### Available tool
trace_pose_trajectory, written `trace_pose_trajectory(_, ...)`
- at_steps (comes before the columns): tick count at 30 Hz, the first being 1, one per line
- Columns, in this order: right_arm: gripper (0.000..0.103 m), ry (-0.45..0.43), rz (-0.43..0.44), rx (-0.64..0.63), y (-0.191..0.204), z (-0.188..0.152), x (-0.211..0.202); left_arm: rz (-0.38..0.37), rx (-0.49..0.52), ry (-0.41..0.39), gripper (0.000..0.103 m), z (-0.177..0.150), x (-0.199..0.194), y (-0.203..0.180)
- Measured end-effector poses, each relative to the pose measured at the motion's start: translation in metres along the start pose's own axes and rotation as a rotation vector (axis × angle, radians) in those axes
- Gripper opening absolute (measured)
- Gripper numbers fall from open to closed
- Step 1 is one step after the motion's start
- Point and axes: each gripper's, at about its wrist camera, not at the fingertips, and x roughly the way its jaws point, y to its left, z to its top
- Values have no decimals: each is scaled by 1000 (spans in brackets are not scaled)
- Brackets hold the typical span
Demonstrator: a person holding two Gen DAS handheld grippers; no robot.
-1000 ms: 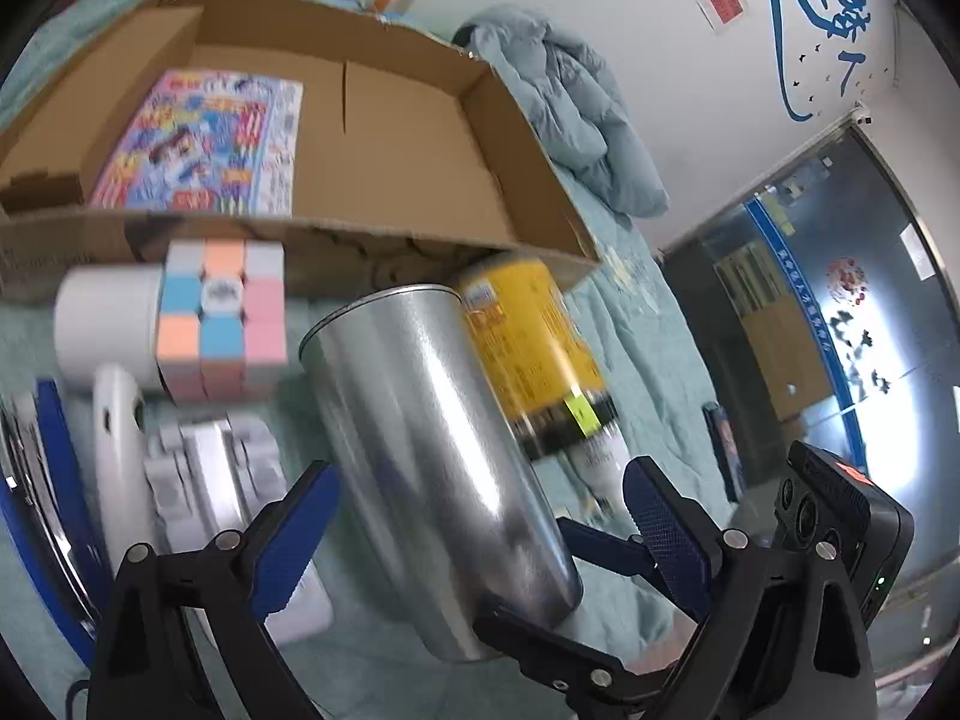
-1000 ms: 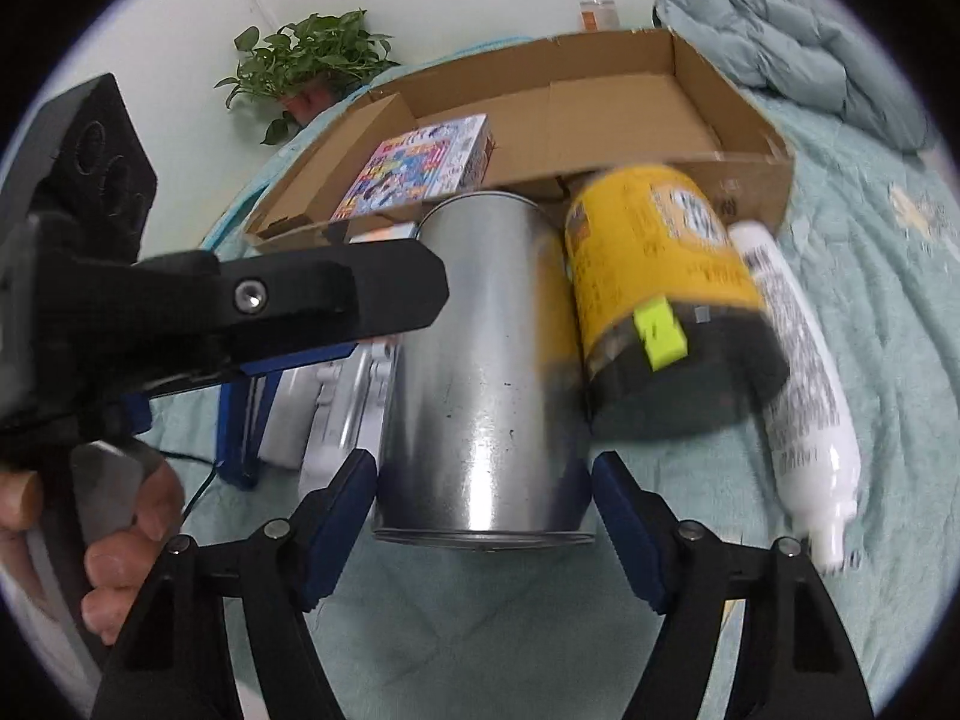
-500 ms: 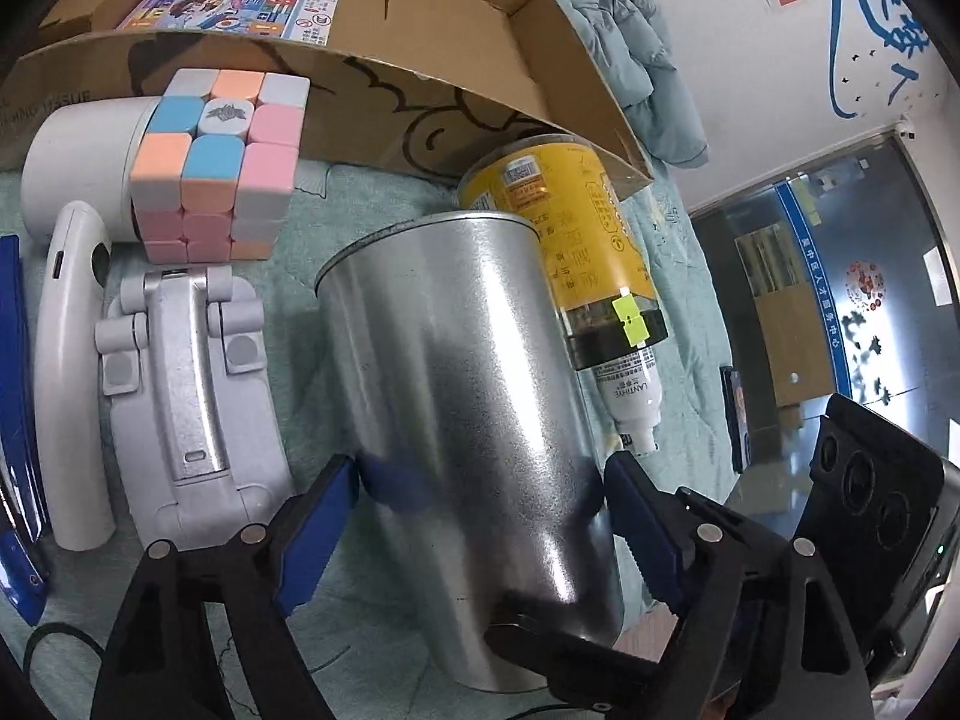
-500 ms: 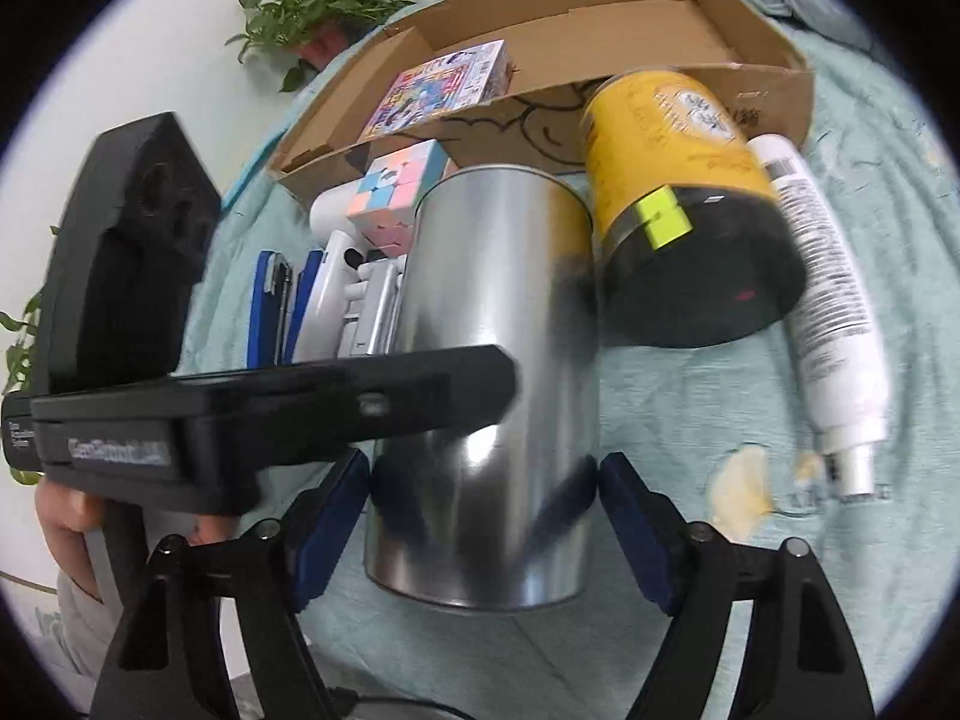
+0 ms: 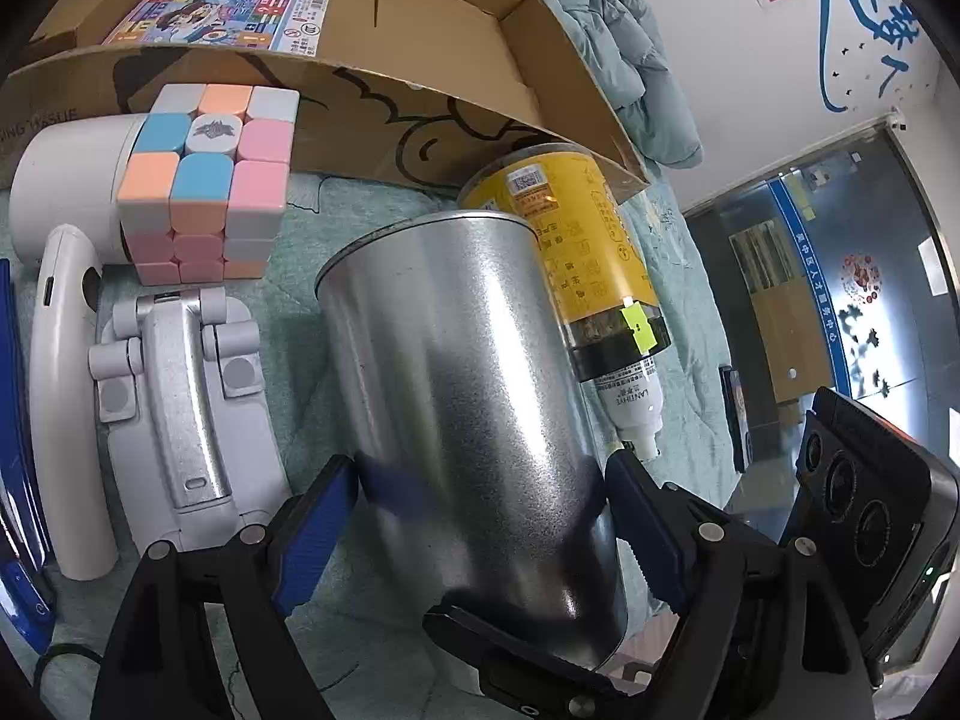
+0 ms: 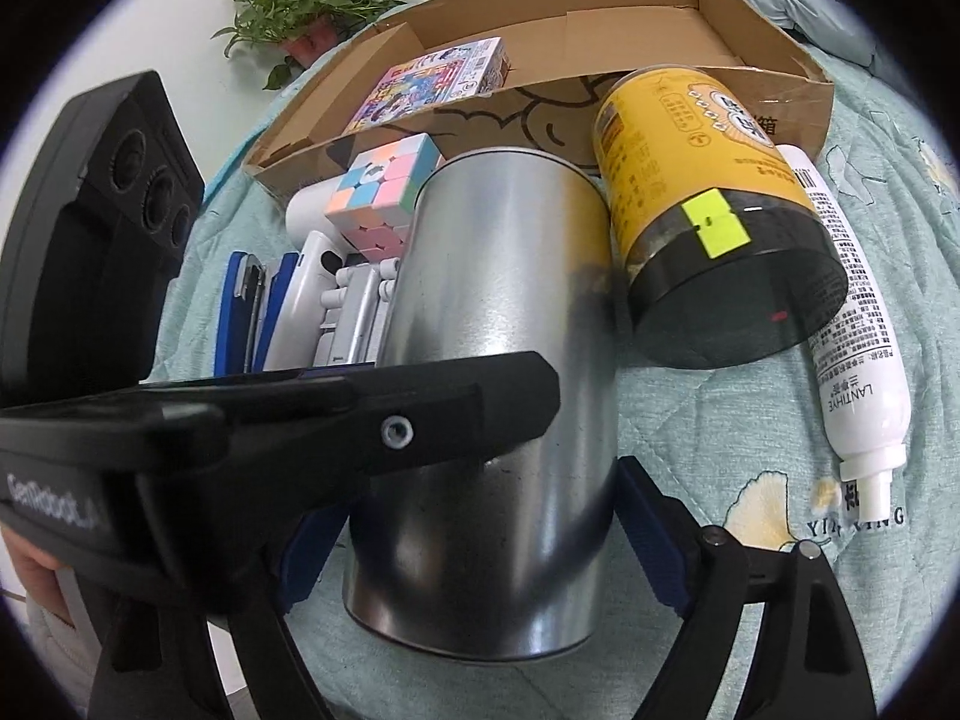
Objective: Organize rigid objects
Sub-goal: 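Lift the silver cylinder upright with the left tool, then carry the silver cylinder over the box and lower it inside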
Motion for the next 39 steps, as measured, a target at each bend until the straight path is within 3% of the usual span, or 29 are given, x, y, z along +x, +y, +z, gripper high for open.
trace_pose_trajectory(4,85,-8,0,3,-2,-3,-5,10,29,-14,82,-4,-6,-7)
trace_pose_trajectory(8,85,-44,9,-9,6,-2,-18,45,96,-76,81,-10,-29,-26)
trace_pose_trajectory(25,85,-354,-4,-145,47,47,-110,146,353,-364,80,22,-148,-118)
trace_pose_trajectory(34,85,-445,-7,-207,60,102,-139,160,402,-465,80,72,-203,-152)
trace_pose_trajectory(39,85,-476,-60,-229,66,149,-163,146,440,-477,80,133,-232,-178)
